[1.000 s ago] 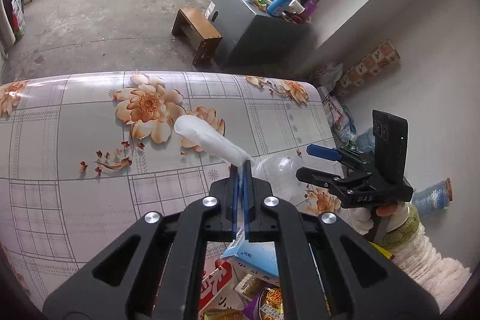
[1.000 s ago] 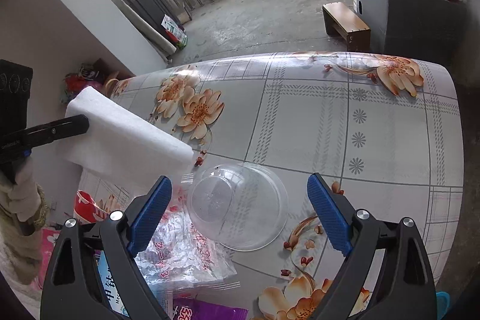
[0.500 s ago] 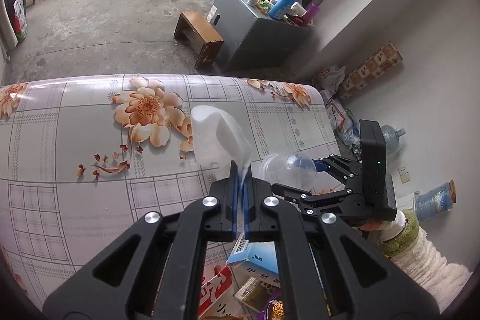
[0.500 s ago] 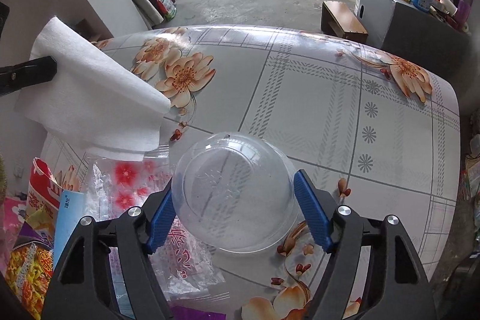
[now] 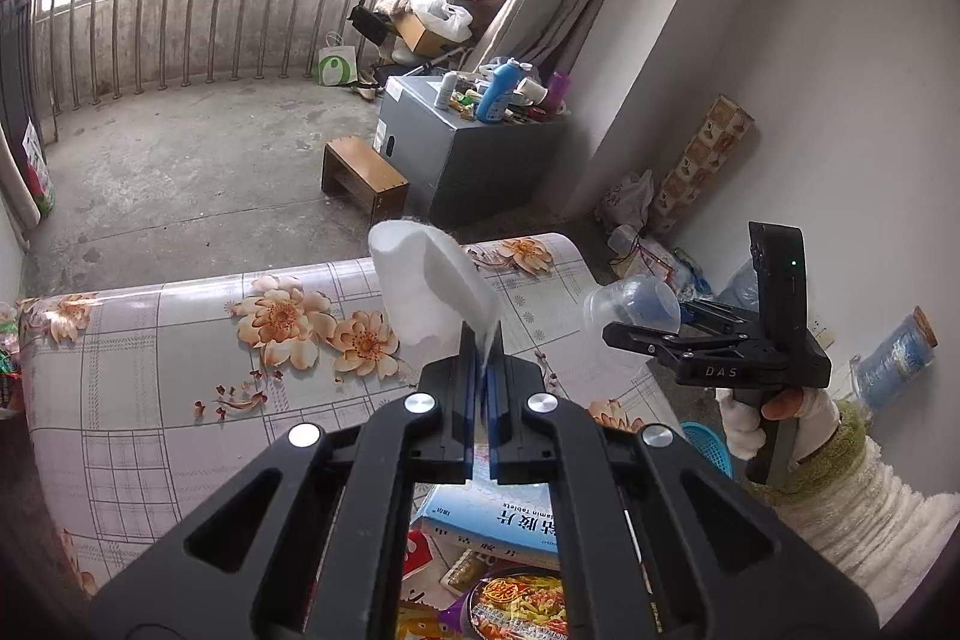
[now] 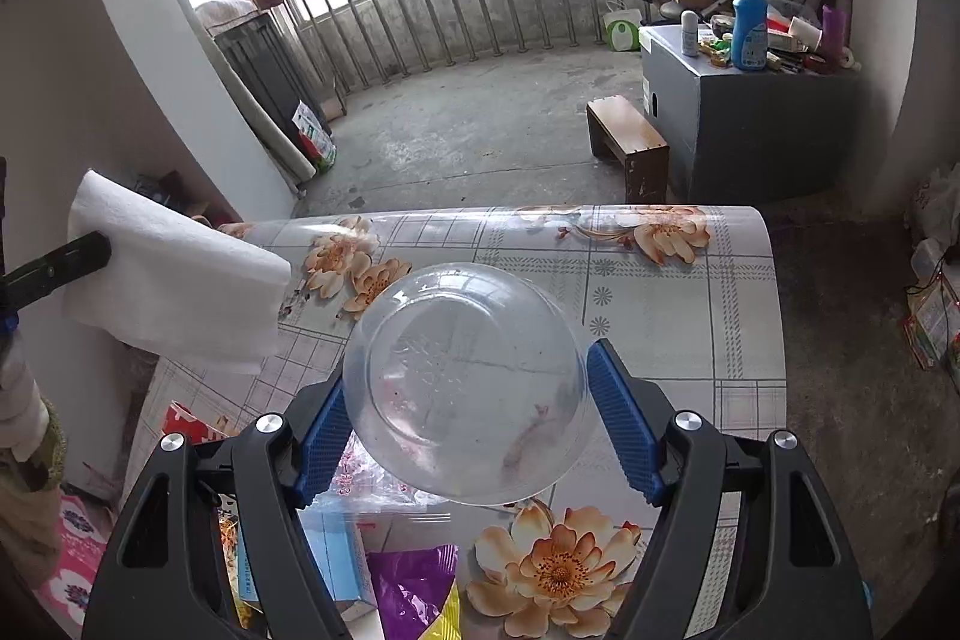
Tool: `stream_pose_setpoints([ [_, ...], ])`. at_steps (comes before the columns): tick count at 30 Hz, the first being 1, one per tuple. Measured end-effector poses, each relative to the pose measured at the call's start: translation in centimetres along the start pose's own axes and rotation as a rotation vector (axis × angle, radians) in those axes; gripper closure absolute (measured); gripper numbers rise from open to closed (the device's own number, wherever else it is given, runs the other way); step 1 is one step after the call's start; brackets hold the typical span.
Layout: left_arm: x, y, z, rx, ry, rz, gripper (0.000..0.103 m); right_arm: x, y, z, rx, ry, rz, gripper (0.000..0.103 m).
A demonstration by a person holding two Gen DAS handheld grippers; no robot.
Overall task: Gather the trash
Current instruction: 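Carry the tissue and clear lid to the blue wastebasket with both tools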
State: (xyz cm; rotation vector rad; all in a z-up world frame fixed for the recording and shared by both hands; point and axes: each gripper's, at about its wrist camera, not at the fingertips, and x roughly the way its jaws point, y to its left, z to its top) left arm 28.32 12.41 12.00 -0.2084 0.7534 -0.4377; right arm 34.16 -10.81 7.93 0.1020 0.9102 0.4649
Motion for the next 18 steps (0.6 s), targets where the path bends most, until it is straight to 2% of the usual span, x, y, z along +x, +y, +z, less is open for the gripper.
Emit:
stream_pose_setpoints([
  [4,-2.5,-3.4,0.0,0.041,-0.03,-0.042,0.102,-5.5,-0.4,-1.6,0.041,-0.089,-0.007,0.031],
  [8,-3.8,-7.7,-0.3,0.108,-0.029,-0.103,0.102,-10.9,-1.8,-4.9,0.104,-0.167,-0.032,0.03],
  [13,-3.2,-14.8,-0.9,0.21,0.025,-0.209,0.102,-18.0,-5.3,-11.2,0.244,-0.257,-0.112,0.03],
  [18,-0.6,-24.8,-1.9,0.377,0.109,-0.306,0.102,-24.7,-9.9,-18.9,0.441,-0.348,-0.234,0.03],
])
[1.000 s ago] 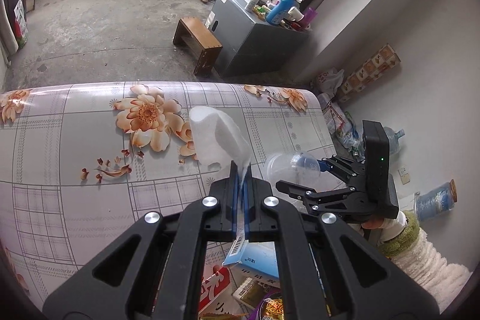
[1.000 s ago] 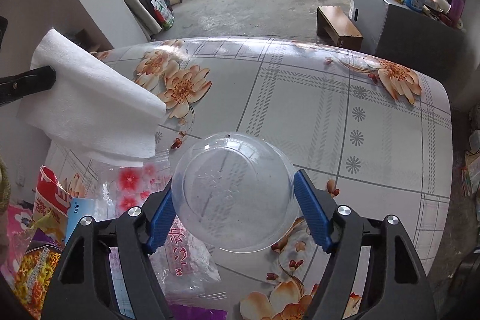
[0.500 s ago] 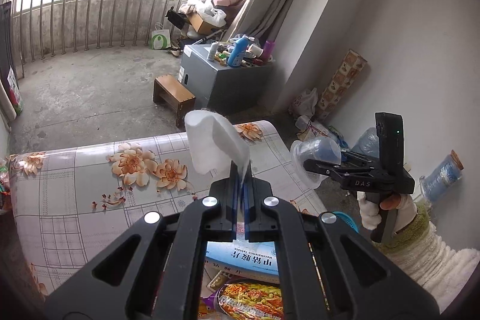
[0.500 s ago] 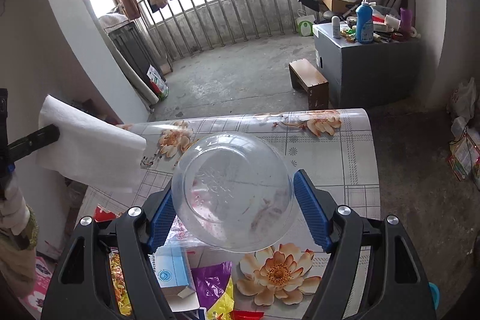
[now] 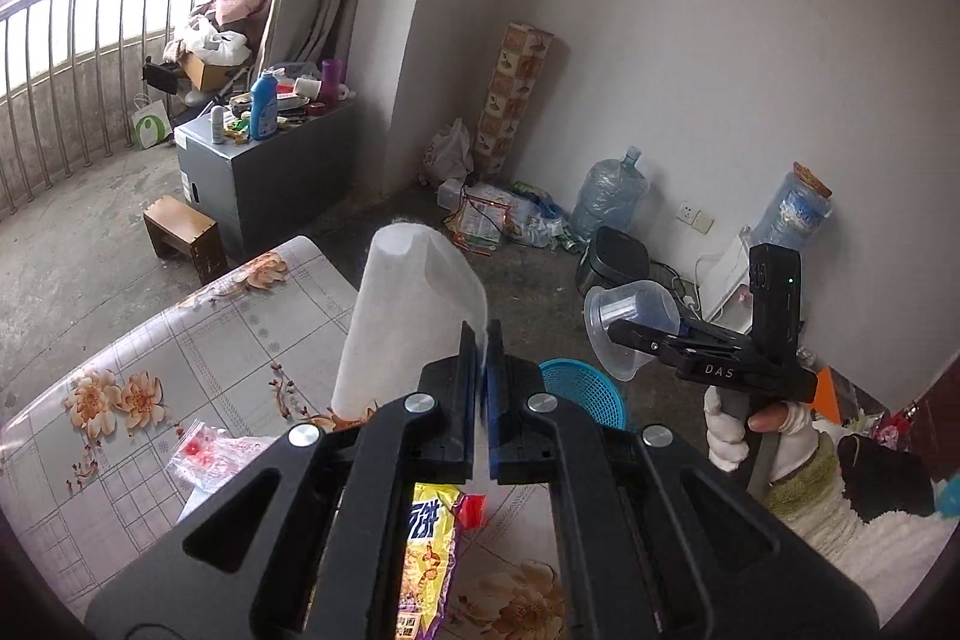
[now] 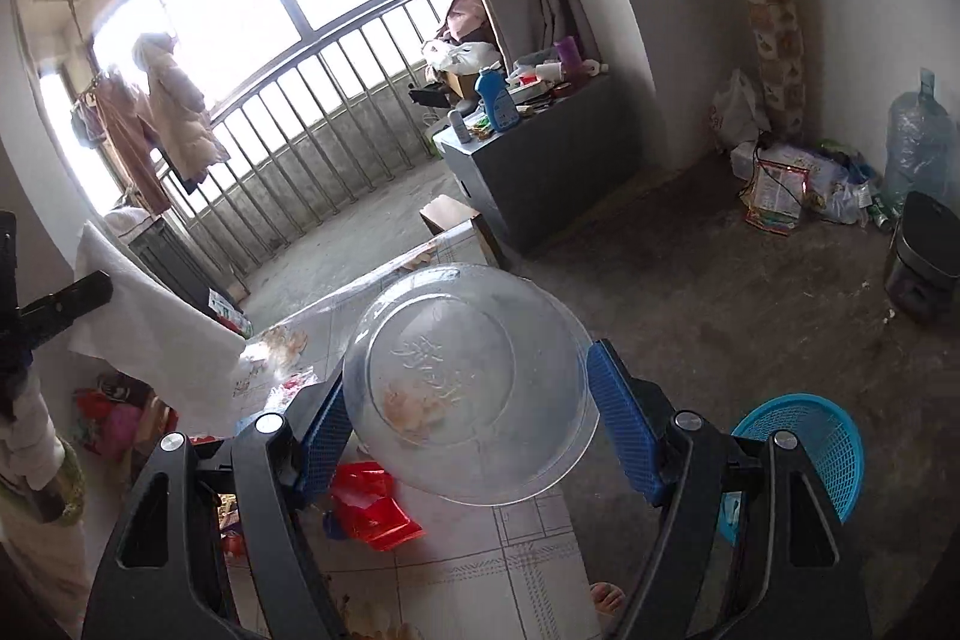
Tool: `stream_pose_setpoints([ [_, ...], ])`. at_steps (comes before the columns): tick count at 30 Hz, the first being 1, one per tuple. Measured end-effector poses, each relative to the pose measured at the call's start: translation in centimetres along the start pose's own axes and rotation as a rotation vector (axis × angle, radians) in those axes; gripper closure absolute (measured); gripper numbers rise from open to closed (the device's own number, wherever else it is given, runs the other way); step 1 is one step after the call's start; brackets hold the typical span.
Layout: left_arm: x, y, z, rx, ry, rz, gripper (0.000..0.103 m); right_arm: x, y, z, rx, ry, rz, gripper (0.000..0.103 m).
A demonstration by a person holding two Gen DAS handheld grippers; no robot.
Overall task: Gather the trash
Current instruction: 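Carry the tissue and clear lid to the blue wastebasket with both tools, then open both tools to drop the tissue and lid into the wastebasket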
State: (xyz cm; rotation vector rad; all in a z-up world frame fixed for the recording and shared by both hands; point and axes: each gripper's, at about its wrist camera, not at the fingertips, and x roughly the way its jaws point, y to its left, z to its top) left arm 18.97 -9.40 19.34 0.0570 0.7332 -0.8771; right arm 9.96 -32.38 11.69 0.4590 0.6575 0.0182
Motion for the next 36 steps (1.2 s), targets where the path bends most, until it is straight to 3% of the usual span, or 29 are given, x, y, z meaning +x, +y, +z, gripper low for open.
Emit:
stream_pose_setpoints([
  [4,6.0,-7.2,1.7,0.145,0.094,-0.056,0.102,-3.3,-6.7,-2.9,0.17,-0.05,-0.078,0.03],
  [10,17.6,-16.4,1.2,0.26,0.27,-0.136,0.102,-3.4,-15.2,-8.3,0.398,-0.04,-0.177,0.03],
  [16,29.5,-21.3,-1.8,0.22,0.482,-0.23,0.102,-2.1,-22.8,-12.3,0.58,-0.021,-0.226,0.03],
  [23,40.8,-23.4,-4.9,0.184,0.599,-0.234,0.101,1.4,-30.5,-14.2,0.723,-0.005,-0.267,0.03],
  [24,42.4,-23.6,-5.4,0.18,0.625,-0.237,0.096,2.1,-31.4,-14.2,0.733,-0.007,-0.273,0.03],
  [27,46.7,-23.3,-6.7,0.136,0.66,-0.175,0.049,5.3,-35.3,-14.9,0.768,0.022,-0.324,0.02],
  [31,48.0,-22.2,-7.8,0.101,0.619,-0.094,0.049,8.9,-38.1,-16.3,0.752,0.135,-0.44,0.02],
  [36,45.3,-20.9,-7.1,0.097,0.562,-0.104,0.049,8.7,-36.8,-17.8,0.743,0.102,-0.451,0.02],
])
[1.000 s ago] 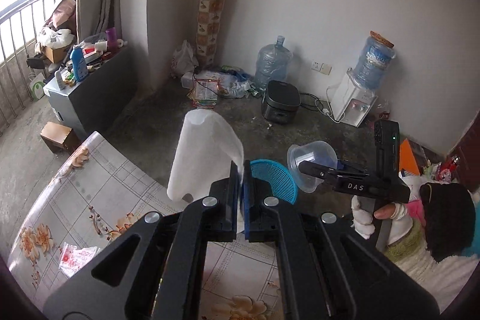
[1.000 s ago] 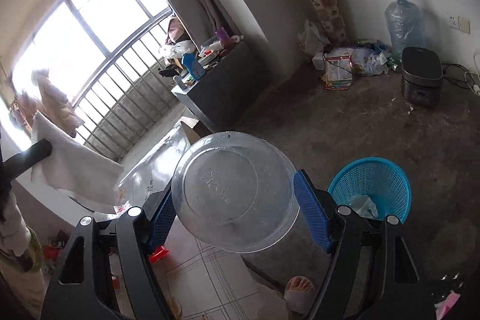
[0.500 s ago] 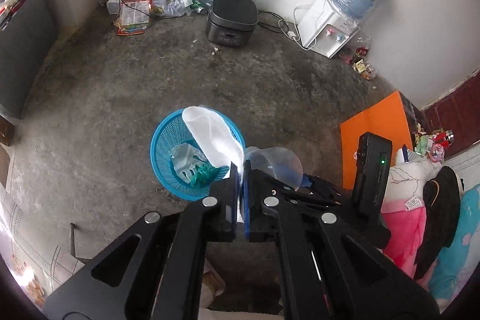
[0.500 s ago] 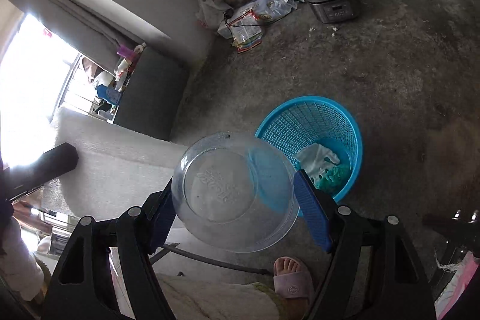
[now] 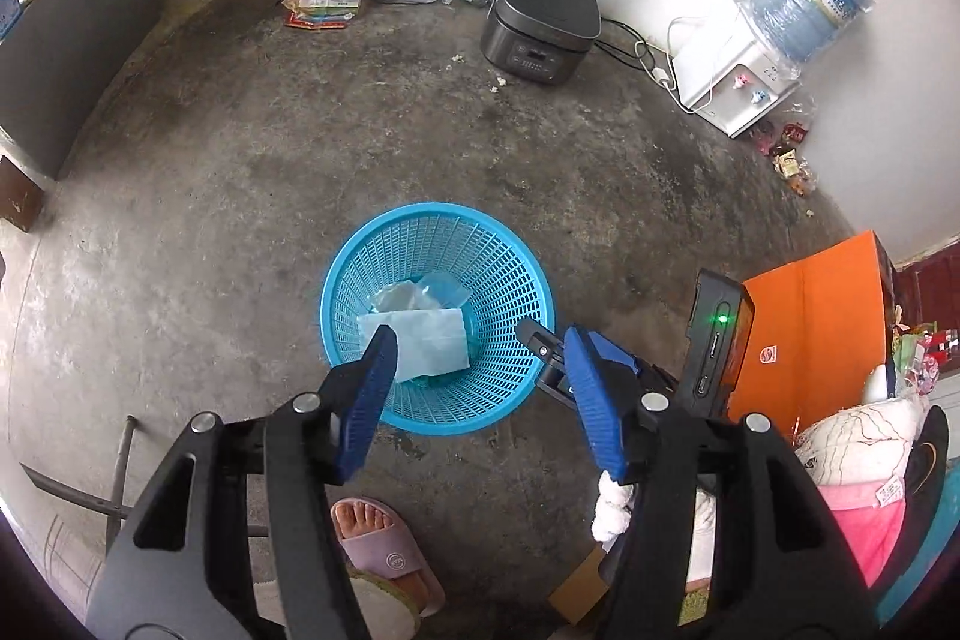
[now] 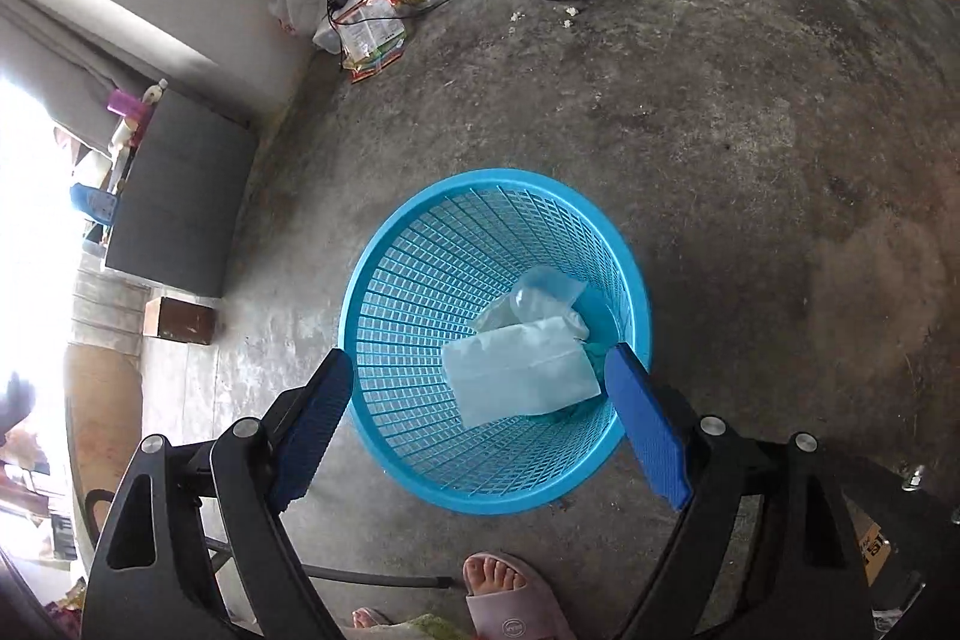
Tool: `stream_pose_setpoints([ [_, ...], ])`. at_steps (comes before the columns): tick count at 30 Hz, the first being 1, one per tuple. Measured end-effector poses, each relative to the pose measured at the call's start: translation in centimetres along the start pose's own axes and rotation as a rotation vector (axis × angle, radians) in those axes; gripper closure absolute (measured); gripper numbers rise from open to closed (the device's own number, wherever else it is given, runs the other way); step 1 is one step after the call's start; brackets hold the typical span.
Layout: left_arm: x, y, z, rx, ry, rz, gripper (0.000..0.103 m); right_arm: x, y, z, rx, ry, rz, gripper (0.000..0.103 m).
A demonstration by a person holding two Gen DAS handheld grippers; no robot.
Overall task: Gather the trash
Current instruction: 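Open both tools to drop the tissue and lid into the wastebasket, then move both tools back over the table toward the snack wrappers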
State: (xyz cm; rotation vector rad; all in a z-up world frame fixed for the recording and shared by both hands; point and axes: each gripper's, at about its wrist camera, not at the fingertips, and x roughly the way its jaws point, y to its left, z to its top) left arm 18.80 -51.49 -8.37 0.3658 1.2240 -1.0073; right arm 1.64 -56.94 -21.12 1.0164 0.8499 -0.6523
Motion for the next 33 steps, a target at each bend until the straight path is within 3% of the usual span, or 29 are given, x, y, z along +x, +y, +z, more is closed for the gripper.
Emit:
stream_pose_setpoints([
  [3,-3.7,0.3,-0.4,0.013,-0.09,-0.002,0.048,-2.0,1.2,-0.9,-0.019,-0.06,0.007,0.02],
  [8,-12.4,1.0,-2.9,0.006,-0.277,-0.026,0.037,-9.4,5.9,-2.9,-0.126,-0.251,0.018,0.02],
  [10,-15.7,1.4,-4.3,-0.006,-0.344,-0.023,0.021,-12.4,8.1,-4.0,-0.188,-0.328,0.023,0.019],
  [15,-23.5,3.2,-9.0,-0.044,-0.497,0.024,0.019,-19.3,13.4,-7.5,-0.364,-0.48,0.038,0.007],
  [18,-27.6,4.7,-12.2,-0.085,-0.576,0.066,0.014,-22.2,15.9,-9.9,-0.464,-0.556,0.044,0.007],
  [22,-31.8,6.9,-16.7,-0.152,-0.664,0.162,0.014,-24.0,18.8,-13.1,-0.567,-0.623,0.003,0.007],
  [25,-34.1,8.6,-20.2,-0.211,-0.706,0.222,0.014,-24.3,20.7,-15.6,-0.653,-0.626,-0.001,0.007],
  [33,-38.8,12.3,-26.5,-0.32,-0.781,0.361,0.014,-26.0,24.5,-20.6,-0.778,-0.596,0.105,0.007],
])
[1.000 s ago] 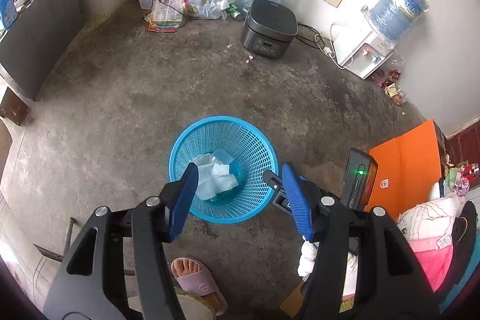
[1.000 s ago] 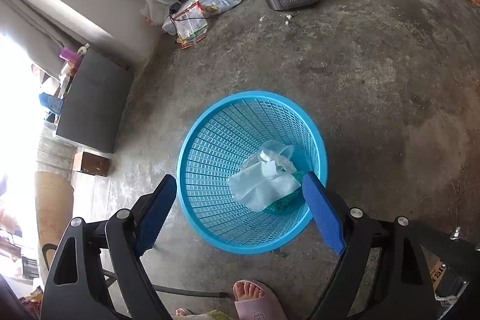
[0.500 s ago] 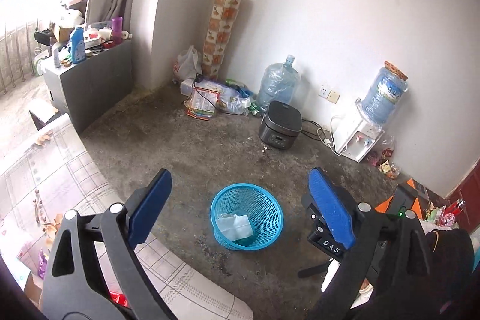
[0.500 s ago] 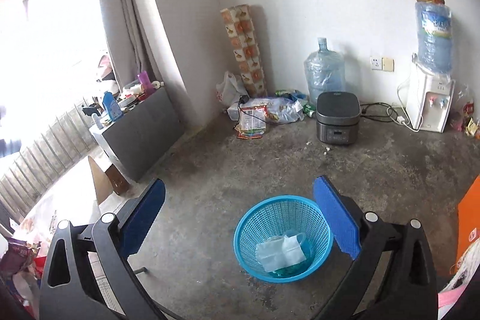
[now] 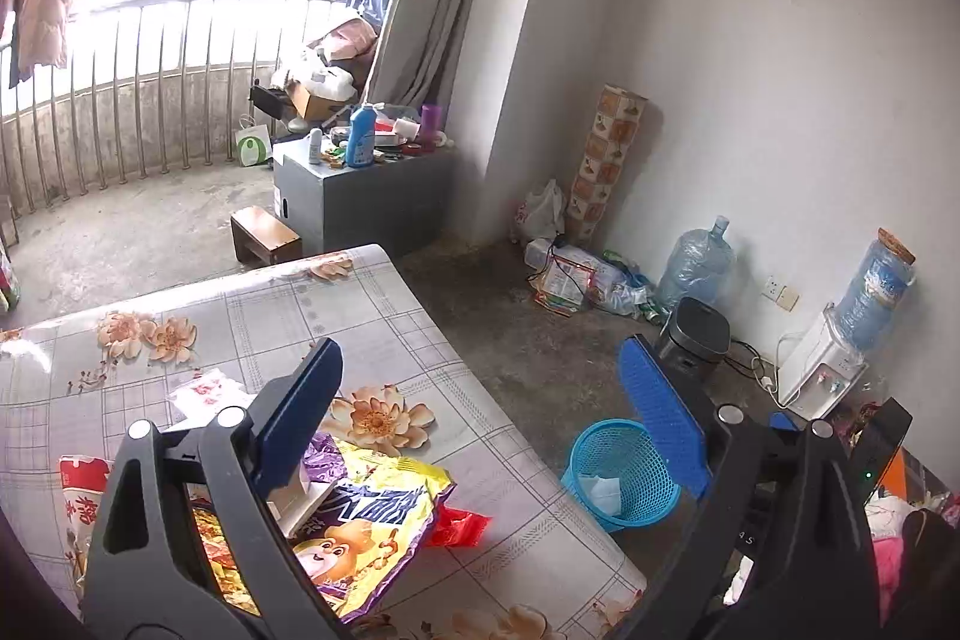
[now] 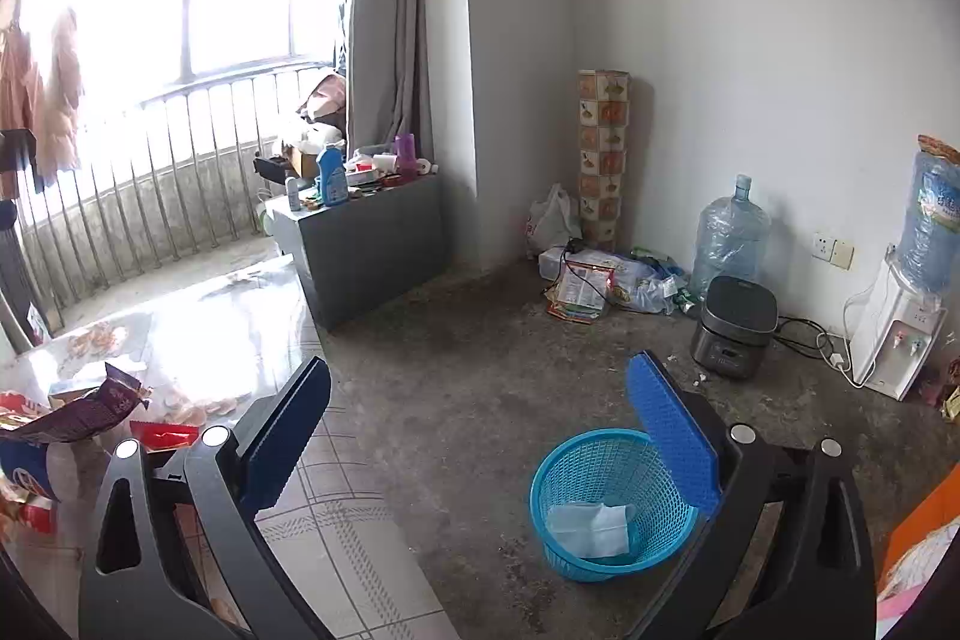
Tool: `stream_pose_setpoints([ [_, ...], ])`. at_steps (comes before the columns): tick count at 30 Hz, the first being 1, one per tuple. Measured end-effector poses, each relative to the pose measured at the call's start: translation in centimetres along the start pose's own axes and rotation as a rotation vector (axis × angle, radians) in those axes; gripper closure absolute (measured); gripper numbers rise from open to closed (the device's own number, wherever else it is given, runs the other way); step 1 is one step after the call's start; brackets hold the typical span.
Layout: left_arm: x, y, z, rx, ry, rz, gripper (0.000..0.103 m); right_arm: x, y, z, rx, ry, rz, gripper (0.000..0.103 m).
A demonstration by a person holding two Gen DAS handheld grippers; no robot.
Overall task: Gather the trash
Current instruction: 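Move both tools back over the table toward the snack wrappers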
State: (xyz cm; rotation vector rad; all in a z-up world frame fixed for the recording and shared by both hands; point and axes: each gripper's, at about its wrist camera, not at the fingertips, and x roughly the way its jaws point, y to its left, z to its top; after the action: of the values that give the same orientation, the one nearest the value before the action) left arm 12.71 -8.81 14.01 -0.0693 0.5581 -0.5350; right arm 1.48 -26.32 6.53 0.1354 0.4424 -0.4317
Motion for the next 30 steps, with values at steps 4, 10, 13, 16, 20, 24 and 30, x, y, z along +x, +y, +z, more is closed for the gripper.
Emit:
stream_pose_setpoints([
  [4,-2.1,2.2,0.5,-0.01,-0.04,0.059,0.014,-0.7,2.4,0.2,-0.021,0.009,0.068,0.007],
  [10,-3.2,4.3,0.8,-0.047,-0.061,0.125,0.014,-0.9,4.8,0.0,-0.041,0.047,0.159,0.007],
  [13,-3.0,5.0,0.8,-0.063,-0.05,0.15,0.014,-0.6,5.5,-0.2,-0.055,0.07,0.206,0.007],
  [16,-2.8,5.5,0.7,-0.076,-0.036,0.167,0.014,-0.4,5.8,-0.4,-0.054,0.095,0.248,0.007],
  [20,-2.3,6.0,0.6,-0.104,-0.023,0.174,0.014,-0.3,6.0,-0.6,-0.044,0.118,0.286,0.007],
  [24,-1.9,6.9,0.5,-0.15,-0.007,0.17,0.014,-0.1,5.5,-0.5,-0.02,0.141,0.317,0.007],
  [30,-3.0,8.0,0.1,-0.157,-0.018,0.169,0.014,0.0,5.9,-0.5,0.008,0.171,0.361,0.007],
])
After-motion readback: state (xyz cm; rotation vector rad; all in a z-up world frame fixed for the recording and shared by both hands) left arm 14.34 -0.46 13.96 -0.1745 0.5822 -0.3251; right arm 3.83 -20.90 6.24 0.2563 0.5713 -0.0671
